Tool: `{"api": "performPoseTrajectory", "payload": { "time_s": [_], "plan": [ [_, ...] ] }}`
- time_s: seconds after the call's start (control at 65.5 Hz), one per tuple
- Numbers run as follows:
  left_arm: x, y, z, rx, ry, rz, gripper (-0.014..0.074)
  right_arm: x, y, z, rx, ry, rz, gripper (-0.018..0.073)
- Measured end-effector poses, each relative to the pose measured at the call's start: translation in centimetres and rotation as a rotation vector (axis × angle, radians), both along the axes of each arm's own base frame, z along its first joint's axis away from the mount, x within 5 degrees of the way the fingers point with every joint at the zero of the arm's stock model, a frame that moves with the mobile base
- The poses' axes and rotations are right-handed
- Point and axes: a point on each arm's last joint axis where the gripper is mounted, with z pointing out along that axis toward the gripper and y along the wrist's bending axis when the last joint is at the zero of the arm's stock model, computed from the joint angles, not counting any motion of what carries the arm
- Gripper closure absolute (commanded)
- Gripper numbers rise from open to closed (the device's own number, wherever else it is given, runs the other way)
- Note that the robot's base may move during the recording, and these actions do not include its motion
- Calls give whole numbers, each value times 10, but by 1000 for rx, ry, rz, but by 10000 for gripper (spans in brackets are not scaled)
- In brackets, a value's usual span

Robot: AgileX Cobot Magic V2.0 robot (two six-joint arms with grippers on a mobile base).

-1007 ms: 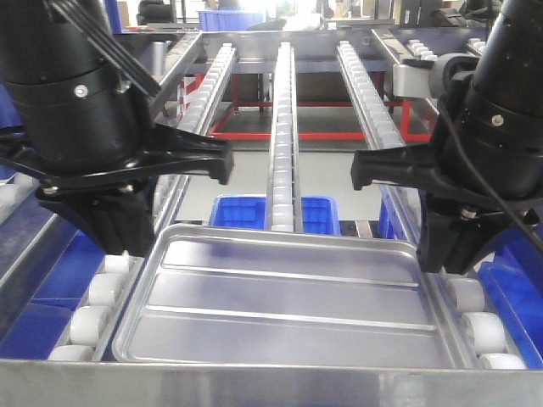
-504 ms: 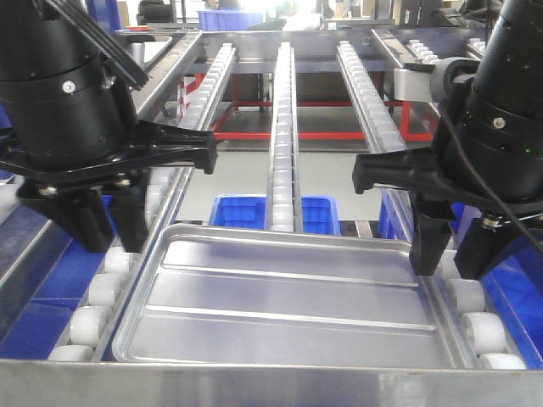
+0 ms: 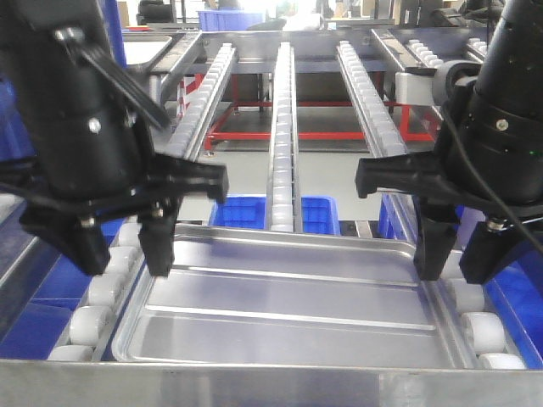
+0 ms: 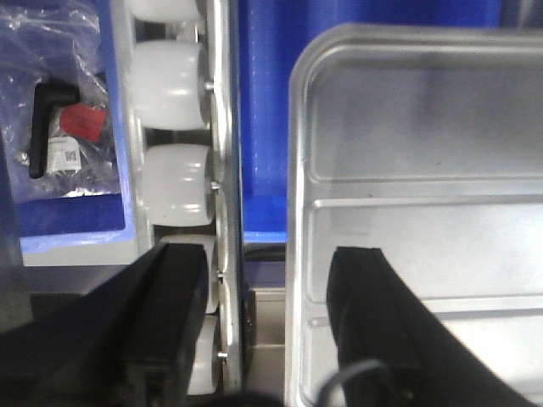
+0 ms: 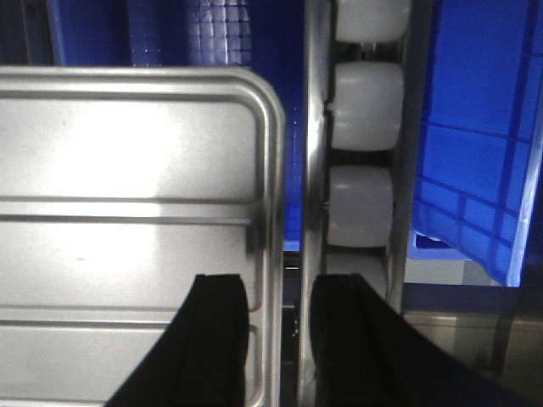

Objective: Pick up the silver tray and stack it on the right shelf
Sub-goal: 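Close both grippers on the tray's opposite rims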

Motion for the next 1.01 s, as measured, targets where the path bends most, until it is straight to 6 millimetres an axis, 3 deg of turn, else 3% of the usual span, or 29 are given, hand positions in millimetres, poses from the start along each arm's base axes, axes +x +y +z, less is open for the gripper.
{"api": "performPoseTrajectory", "payload": {
  "time_s": [0.198, 0.443, 0.809, 1.007],
  "plan": [
    [1, -1, -6, 12, 13, 0, 354, 2, 1, -12, -19, 36, 0, 228],
    [3, -3, -18, 34, 38, -1, 354, 4, 2, -12, -12, 24, 2, 229],
    [4, -4, -18, 33, 37, -1, 354, 5, 3, -12, -4, 15, 2, 229],
    [4, -4, -18, 31, 35, -2, 456, 5, 3, -12, -4, 14, 2, 229]
  ]
}}
